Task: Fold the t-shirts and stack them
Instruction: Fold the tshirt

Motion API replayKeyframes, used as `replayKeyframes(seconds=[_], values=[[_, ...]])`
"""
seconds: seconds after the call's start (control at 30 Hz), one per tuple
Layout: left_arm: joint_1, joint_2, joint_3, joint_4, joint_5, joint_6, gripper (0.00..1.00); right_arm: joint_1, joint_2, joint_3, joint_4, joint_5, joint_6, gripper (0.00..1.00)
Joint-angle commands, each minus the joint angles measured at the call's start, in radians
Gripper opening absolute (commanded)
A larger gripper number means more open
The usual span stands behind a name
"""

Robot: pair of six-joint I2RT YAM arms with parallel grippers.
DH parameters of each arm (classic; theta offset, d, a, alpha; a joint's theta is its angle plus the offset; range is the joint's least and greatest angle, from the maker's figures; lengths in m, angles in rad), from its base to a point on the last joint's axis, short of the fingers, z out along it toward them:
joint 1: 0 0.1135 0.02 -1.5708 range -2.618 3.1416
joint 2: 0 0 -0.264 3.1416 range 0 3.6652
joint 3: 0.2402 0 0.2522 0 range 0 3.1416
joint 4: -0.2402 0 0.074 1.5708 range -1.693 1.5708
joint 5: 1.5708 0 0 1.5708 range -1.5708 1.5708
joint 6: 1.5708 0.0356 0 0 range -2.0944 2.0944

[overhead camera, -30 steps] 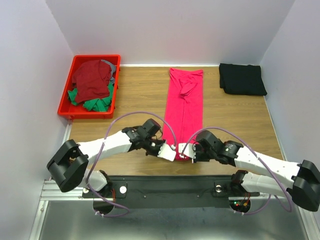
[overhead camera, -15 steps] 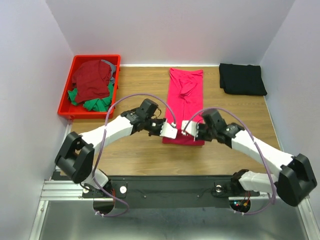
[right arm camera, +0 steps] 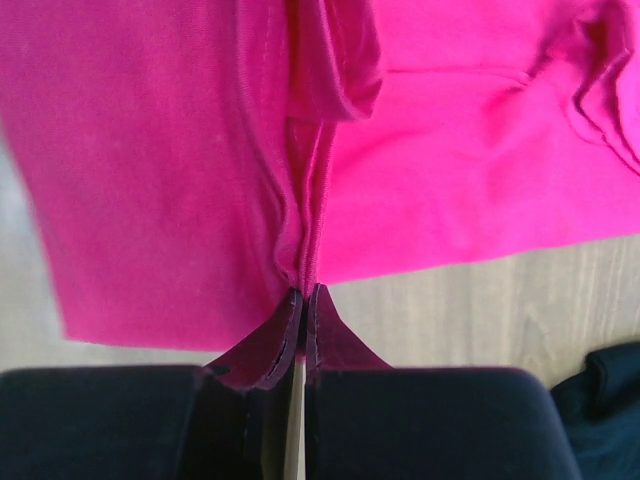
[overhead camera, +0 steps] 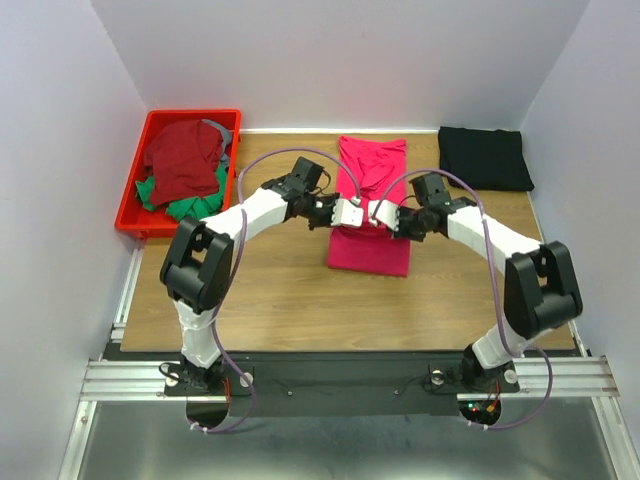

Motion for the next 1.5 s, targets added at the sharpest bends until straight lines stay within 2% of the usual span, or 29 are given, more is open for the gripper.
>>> replayKeyframes(seconds=[0.0,0.33,0.63,0.77,0.97,1.03,1.07,1.1,1.13,1.23,1.27,1.4,1.47], values=[[0.020,0.059,0.118,-0.032,0.036,0.035,0.00,-0.055,0.070,0.105,0.036,-0.087,-0.077,0.01],[0.086,0.261,0.388,-0.086,0.025,0.024,0.00,-0.115,0.286,0.323,0.044,-0.137,-0.111,0.01],[0.109,0.367,0.506,-0.113,-0.001,0.045,0.00,-0.143,0.421,0.457,0.051,-0.127,-0.124,0.01],[0.108,0.390,0.508,-0.069,-0.029,0.018,0.15,-0.147,0.447,0.470,0.056,-0.091,-0.116,0.01],[0.108,0.418,0.532,-0.015,-0.033,0.002,0.15,-0.155,0.444,0.454,0.070,-0.081,-0.097,0.01],[0.108,0.435,0.545,-0.012,-0.045,-0.001,0.20,-0.156,0.447,0.452,0.076,-0.068,-0.088,0.02],[0.108,0.441,0.555,-0.011,-0.053,-0.011,0.28,-0.156,0.449,0.457,0.080,-0.062,-0.076,0.14],[0.108,0.447,0.561,-0.009,-0.062,-0.021,0.28,-0.156,0.452,0.461,0.082,-0.055,-0.070,0.26],[0.108,0.455,0.569,-0.012,-0.087,-0.028,0.36,-0.155,0.455,0.467,0.088,-0.038,-0.047,0.48],[0.111,0.433,0.566,-0.014,-0.114,-0.062,0.46,-0.159,0.450,0.512,0.091,-0.025,0.005,0.65],[0.115,0.421,0.560,-0.012,-0.116,-0.071,0.51,-0.159,0.446,0.521,0.091,-0.025,0.037,0.66],[0.141,0.303,0.477,0.040,-0.063,-0.169,0.52,-0.164,0.377,0.521,0.088,-0.031,0.110,0.65],[0.146,0.213,0.378,0.066,-0.024,-0.209,0.52,-0.166,0.335,0.465,0.088,-0.053,0.131,0.62]])
